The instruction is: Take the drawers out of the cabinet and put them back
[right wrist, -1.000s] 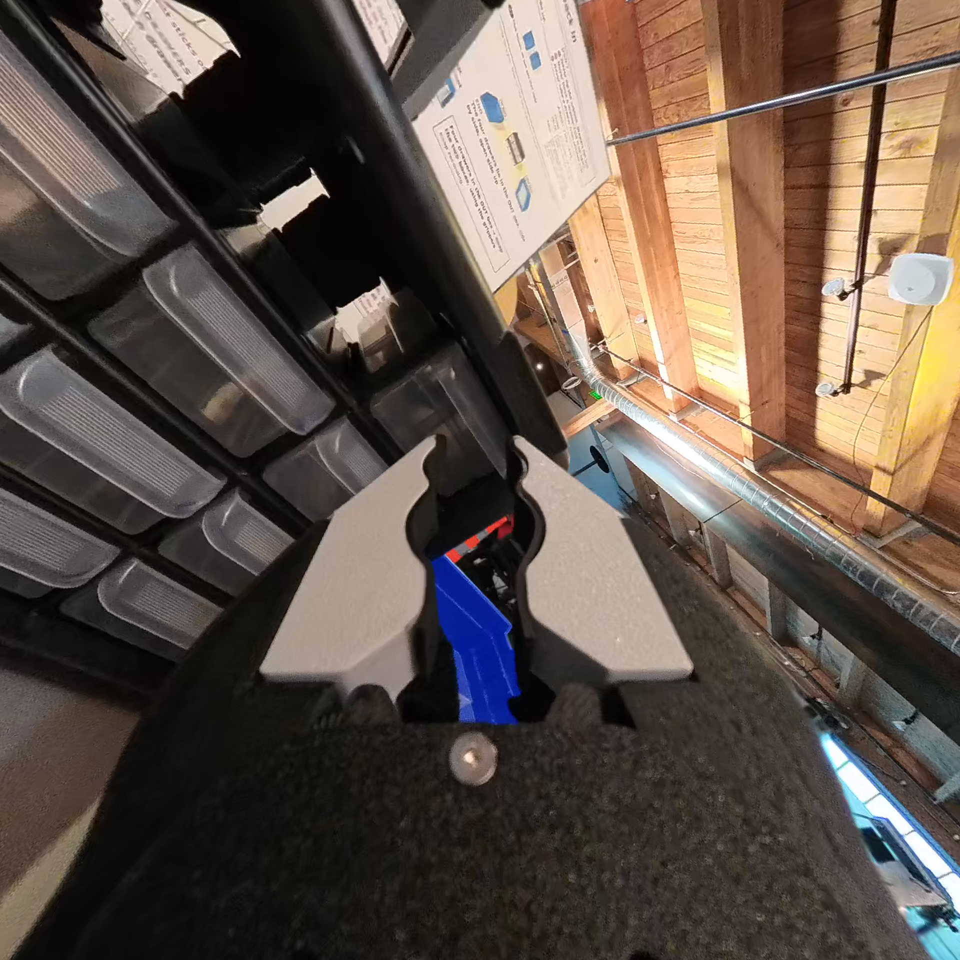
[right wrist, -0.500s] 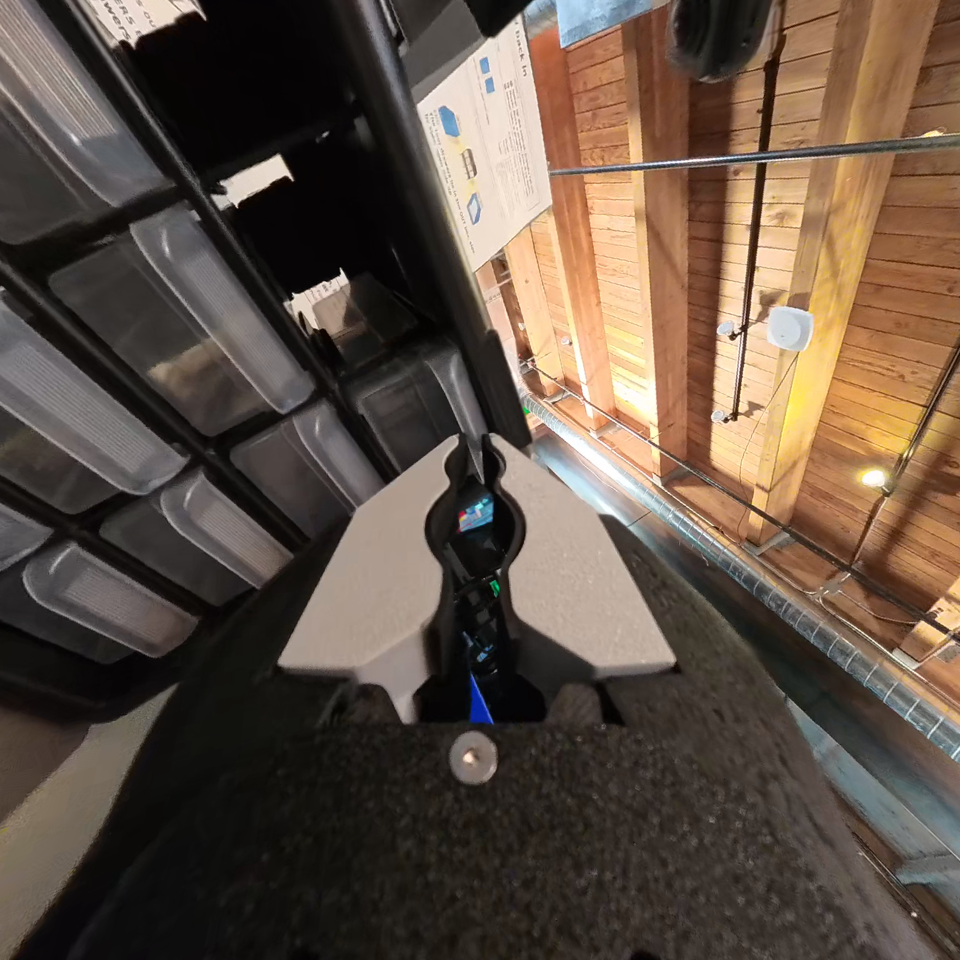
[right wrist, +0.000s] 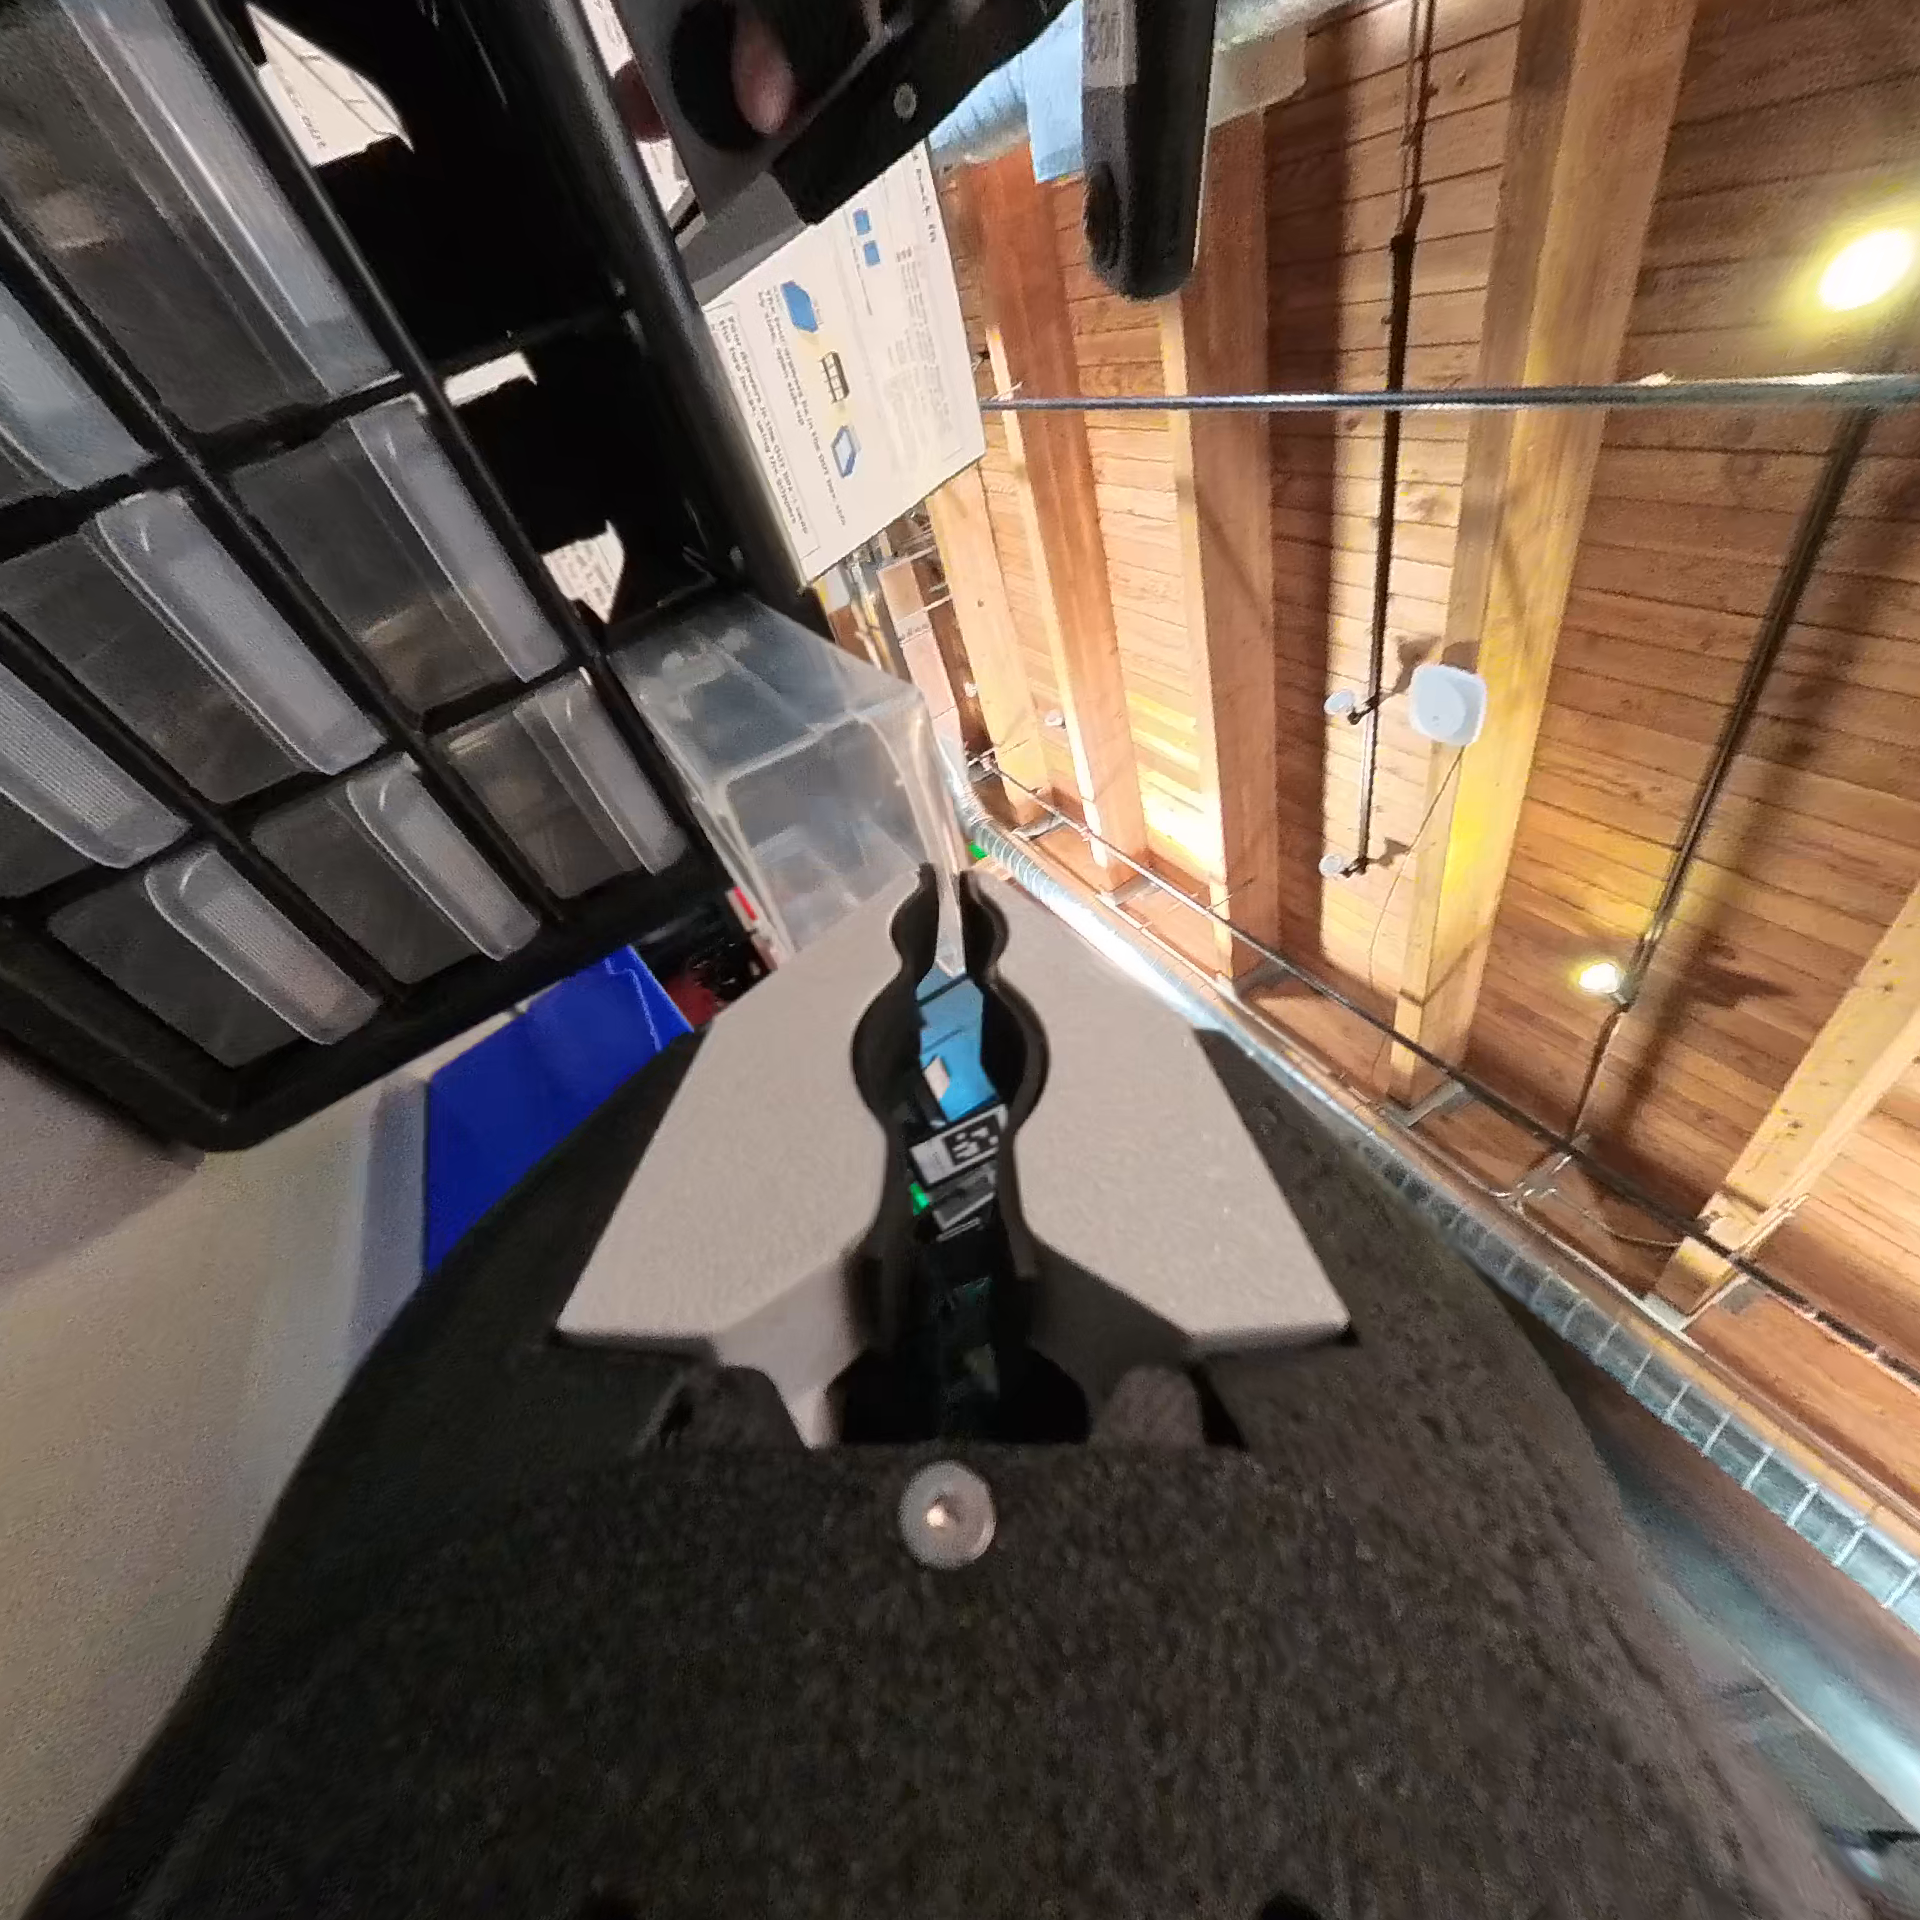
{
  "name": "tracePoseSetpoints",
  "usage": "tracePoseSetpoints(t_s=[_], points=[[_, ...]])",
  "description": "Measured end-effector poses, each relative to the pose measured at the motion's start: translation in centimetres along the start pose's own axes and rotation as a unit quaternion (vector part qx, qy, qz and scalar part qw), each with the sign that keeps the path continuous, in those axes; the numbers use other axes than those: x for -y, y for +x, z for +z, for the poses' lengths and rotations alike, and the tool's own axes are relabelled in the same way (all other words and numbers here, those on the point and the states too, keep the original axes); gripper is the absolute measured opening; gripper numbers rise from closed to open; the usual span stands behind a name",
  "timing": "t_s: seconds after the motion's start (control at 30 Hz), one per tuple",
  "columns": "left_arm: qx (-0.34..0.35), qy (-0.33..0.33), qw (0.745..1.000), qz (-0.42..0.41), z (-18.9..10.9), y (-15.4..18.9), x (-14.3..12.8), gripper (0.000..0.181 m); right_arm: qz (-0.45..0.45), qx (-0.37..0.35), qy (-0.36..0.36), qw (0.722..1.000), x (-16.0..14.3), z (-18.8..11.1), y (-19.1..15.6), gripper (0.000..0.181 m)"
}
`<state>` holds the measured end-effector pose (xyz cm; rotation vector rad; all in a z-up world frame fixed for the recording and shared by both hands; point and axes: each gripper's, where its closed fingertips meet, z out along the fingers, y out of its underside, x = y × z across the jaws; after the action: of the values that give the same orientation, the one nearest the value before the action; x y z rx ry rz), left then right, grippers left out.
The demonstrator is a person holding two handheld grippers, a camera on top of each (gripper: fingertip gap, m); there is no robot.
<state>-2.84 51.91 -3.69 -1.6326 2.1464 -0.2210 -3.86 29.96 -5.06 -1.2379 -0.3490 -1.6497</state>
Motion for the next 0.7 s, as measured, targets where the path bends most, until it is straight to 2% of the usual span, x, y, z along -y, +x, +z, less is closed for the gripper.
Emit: tracePoseSetpoints(t_s=[0.4, 0.57, 0.7], points=[[-0.002, 0.001, 1.000, 0.000, 0.0, 0.0, 0.0, 0.000, 0.003, -0.021, 0.000, 1.000, -0.5, -1.4, 3.6, 0.001], [-0.008, 0.008, 1.000, -0.008, 0.0, 0.0, 0.0, 0.000, 0.011, 0.001, -0.008, 1.000, -0.7, -1.9, 4.0, 0.001], [-0.001, 0.005, 1.000, -0.003, 0.0, 0.0, 0.0, 0.000, 0.014, 0.047, -0.001, 0.999, -0.5, -4.1, 2.7, 0.001]])
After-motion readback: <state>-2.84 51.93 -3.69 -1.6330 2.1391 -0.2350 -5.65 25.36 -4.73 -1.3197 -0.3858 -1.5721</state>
